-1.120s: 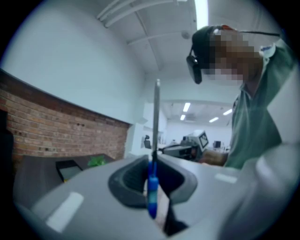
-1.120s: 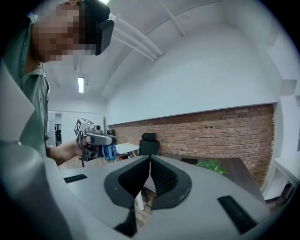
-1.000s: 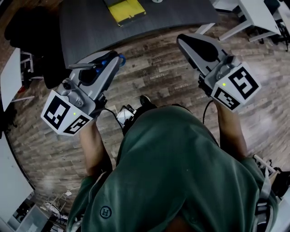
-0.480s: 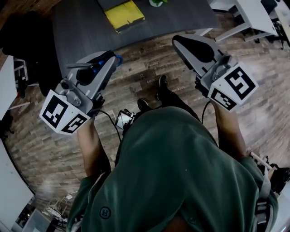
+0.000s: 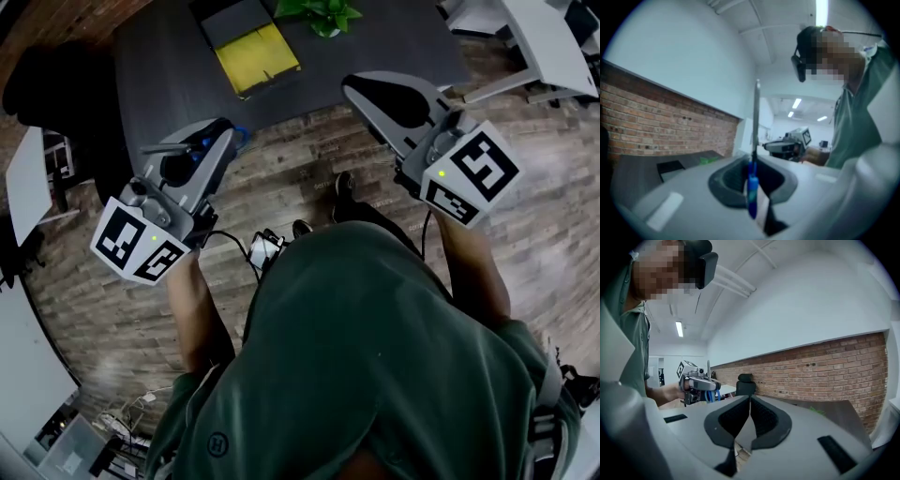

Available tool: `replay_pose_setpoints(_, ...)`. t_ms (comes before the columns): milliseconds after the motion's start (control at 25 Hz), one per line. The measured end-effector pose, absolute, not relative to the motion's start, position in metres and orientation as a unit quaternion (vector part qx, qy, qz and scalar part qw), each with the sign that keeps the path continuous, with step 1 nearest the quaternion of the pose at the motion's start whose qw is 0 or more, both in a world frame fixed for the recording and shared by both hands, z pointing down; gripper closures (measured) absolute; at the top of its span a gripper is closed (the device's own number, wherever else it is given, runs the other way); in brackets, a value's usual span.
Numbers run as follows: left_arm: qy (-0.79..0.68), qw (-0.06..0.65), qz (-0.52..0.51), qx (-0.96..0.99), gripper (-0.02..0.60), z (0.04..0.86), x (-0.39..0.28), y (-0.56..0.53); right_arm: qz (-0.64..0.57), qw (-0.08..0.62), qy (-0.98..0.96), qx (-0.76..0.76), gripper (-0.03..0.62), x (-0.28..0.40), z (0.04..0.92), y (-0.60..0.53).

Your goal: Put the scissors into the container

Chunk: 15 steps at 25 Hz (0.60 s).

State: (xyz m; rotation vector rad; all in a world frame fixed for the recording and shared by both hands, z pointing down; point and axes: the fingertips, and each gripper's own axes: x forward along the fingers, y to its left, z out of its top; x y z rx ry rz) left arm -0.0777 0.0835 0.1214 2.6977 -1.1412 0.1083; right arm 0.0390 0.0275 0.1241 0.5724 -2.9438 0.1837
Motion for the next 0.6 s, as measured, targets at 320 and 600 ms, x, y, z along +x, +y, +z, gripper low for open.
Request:
replay_pose_setpoints(320, -0.422, 0.126, 0.05, 0.896, 0.554, 0.144, -0.072, 0.002, 0.073, 0.076, -0.983, 0.148, 0.586, 0.036, 0.149, -0.053)
replay_pose_setpoints(600, -0.433, 0.131, 0.047, 0.891, 0.554, 0.144, -0.076, -0.007, 0.083, 0.091, -0.985, 0.125, 0.586, 0.026, 0.156, -0.054)
